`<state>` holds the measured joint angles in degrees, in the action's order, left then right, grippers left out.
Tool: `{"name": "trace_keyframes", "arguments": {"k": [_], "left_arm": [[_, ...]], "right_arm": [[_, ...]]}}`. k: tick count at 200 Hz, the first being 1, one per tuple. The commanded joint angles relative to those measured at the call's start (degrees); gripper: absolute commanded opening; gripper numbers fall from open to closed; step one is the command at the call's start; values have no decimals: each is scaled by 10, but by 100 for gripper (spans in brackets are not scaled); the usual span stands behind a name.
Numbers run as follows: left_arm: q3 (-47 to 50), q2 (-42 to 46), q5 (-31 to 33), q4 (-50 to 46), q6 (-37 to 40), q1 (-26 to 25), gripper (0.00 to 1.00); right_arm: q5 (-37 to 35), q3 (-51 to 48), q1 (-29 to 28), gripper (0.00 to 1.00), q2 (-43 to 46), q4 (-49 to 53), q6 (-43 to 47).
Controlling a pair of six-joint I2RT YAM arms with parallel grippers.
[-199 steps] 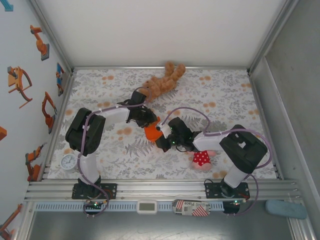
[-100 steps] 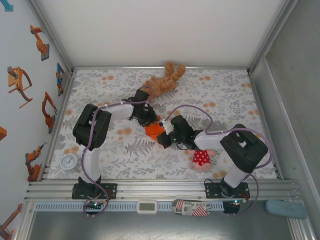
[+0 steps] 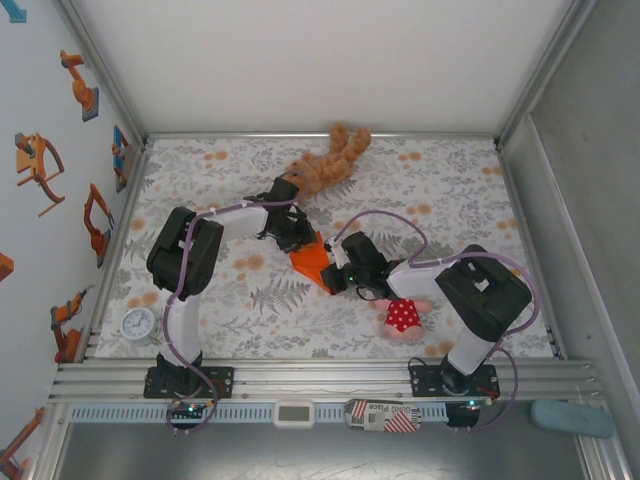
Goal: Fold a paper plane with a square sheet of paper (pick it up from the middle)
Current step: Third fold the triangle at the center of the table.
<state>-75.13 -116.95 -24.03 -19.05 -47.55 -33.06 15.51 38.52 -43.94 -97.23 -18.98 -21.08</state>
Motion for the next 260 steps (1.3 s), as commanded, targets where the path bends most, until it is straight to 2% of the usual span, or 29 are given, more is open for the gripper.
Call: {"name": "trace_keyframes", "arguments": {"k": [1, 104, 260], "left_arm": [[-17, -16, -1, -39, 20, -4, 19], [-34, -34, -3, -62, 36, -5, 18], [-39, -36, -9, -63, 44, -4, 18]], "right_arm": [[-23, 21, 4, 0, -7, 13, -2], [-32, 52, 5, 0, -14, 49, 27], [-23, 63, 10, 0, -40, 44, 25]]}}
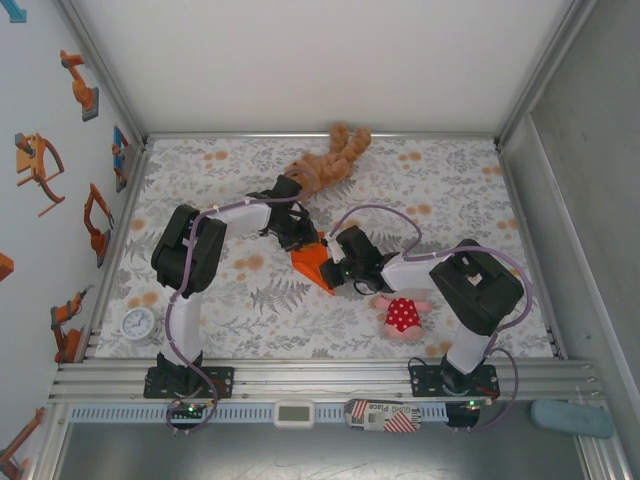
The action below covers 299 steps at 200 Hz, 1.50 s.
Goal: Fold a paper plane with a square sheet of paper (pick it up from the middle)
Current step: Third fold the triangle at the center of the table.
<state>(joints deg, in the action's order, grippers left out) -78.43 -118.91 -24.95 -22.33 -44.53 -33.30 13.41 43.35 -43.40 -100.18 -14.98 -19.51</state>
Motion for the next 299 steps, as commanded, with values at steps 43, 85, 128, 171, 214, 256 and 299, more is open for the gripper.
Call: {"name": "trace_keyframes", "arguments": {"k": [43, 85, 128, 171, 214, 256, 299], "left_arm": [[-10, 0, -2, -30, 12, -1, 18], [3, 60, 12, -20, 4, 13, 23], [60, 99, 43, -13, -3, 27, 24], [64, 70, 37, -22, 2, 30, 21], [41, 44, 39, -40, 13, 23, 21], [36, 33, 38, -47, 16, 22, 20], [34, 30, 39, -50, 18, 23, 20]], "right_arm": [[3, 13, 6, 0, -14, 6, 7], [9, 11, 6, 0, -12, 6, 7], [13, 12, 6, 0, -15, 2, 7], [18, 14, 6, 0, -16, -1, 8], [20, 16, 7, 0, -17, 0, 8], [21, 18, 9, 0, -19, 1, 7], [22, 20, 10, 0, -22, 2, 9]]}}
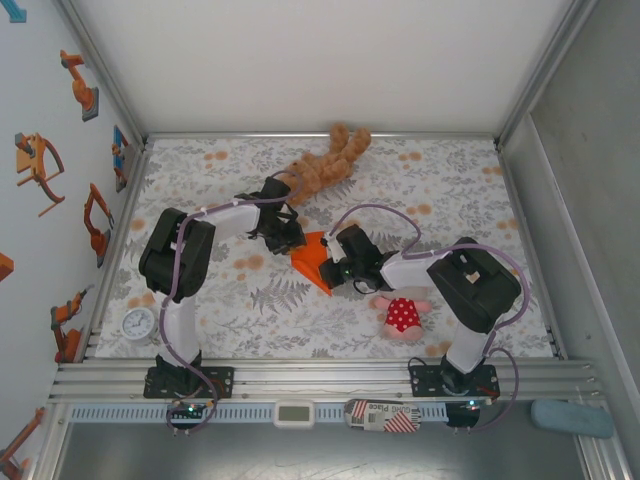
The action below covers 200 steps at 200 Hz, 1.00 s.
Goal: Fold a paper plane with a square sheet of paper (pick it up from the middle)
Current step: Third fold the triangle at the center of the table.
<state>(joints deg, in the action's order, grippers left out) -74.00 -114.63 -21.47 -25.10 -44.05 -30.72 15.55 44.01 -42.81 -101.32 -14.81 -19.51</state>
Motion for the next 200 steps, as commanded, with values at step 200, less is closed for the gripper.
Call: {"name": "trace_keyframes", "arguments": {"k": [200], "left_arm": [[-19, -4, 5, -26, 15, -3, 20]], "right_arm": [[6, 18, 5, 0, -21, 9, 9]]}}
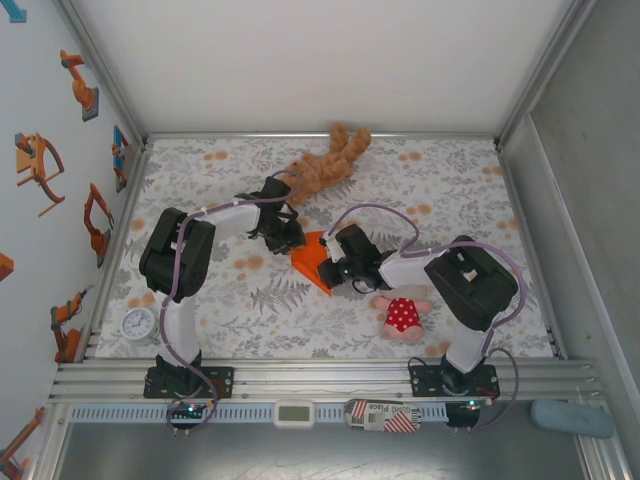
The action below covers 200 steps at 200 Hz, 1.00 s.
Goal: Fold a paper plane with a square sheet of paper (pick it up from the middle)
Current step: Third fold the triangle at the center of the table.
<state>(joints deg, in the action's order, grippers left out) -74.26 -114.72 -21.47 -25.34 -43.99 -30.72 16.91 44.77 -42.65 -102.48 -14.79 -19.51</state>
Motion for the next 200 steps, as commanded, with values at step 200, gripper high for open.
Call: {"name": "trace_keyframes", "arguments": {"k": [200], "left_arm": [[206, 143, -32, 222, -157, -55, 18]], "right_arm": [[-10, 17, 5, 0, -14, 18, 6]]}}
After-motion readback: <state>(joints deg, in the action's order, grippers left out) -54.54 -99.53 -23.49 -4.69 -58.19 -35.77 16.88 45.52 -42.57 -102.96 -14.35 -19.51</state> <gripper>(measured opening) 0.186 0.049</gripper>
